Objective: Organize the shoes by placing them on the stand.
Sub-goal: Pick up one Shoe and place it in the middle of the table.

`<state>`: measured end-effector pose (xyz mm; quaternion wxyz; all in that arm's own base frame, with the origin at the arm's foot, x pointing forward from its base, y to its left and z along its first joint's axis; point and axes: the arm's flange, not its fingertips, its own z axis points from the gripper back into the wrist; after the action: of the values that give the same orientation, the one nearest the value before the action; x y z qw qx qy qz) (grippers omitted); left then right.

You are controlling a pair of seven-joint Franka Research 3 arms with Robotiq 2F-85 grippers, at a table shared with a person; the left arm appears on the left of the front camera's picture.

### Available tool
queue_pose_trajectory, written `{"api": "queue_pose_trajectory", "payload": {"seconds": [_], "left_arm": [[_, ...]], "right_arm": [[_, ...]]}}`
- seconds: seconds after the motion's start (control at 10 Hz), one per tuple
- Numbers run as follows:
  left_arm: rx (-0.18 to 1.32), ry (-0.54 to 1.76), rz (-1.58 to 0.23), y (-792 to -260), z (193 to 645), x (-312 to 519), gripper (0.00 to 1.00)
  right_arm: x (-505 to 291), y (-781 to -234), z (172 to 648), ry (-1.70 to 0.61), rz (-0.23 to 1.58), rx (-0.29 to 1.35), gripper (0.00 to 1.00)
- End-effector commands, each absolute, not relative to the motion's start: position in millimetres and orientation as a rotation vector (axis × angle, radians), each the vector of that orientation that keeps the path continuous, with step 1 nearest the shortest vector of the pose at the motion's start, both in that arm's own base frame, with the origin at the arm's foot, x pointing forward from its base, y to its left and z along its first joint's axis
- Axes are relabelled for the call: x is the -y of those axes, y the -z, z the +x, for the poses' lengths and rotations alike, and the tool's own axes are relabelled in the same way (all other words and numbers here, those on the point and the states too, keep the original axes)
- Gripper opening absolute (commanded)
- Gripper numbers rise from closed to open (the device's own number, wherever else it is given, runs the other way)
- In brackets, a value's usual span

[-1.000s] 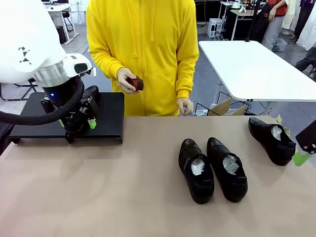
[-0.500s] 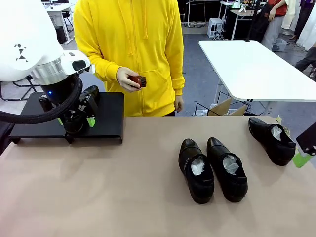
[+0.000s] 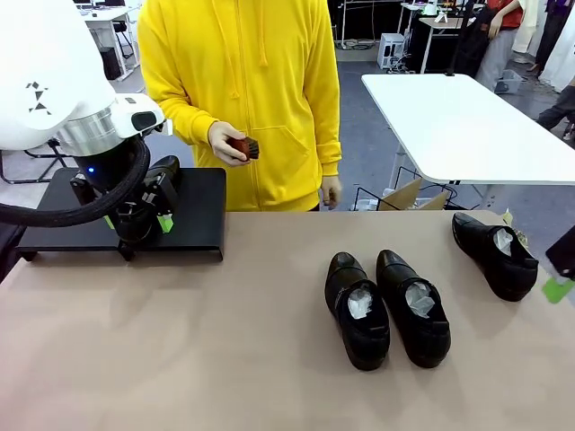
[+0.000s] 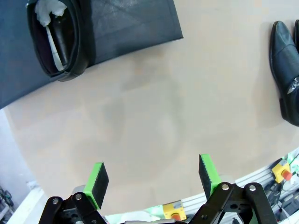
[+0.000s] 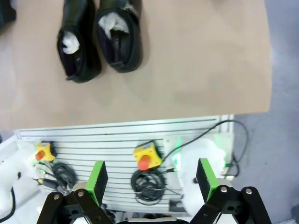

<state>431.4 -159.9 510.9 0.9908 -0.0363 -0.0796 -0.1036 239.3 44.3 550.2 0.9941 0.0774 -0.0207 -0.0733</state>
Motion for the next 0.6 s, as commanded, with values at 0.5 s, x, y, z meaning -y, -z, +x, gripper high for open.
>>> {"api": "queue_pose_trajectory", "payload": {"seconds": [0.5], "left_arm": [[0.164,0.205,-0.075,-511,428,158,1.00]], "right_arm": [[36,-541,334,-0.155,0.095,-0.010,1.00]]}}
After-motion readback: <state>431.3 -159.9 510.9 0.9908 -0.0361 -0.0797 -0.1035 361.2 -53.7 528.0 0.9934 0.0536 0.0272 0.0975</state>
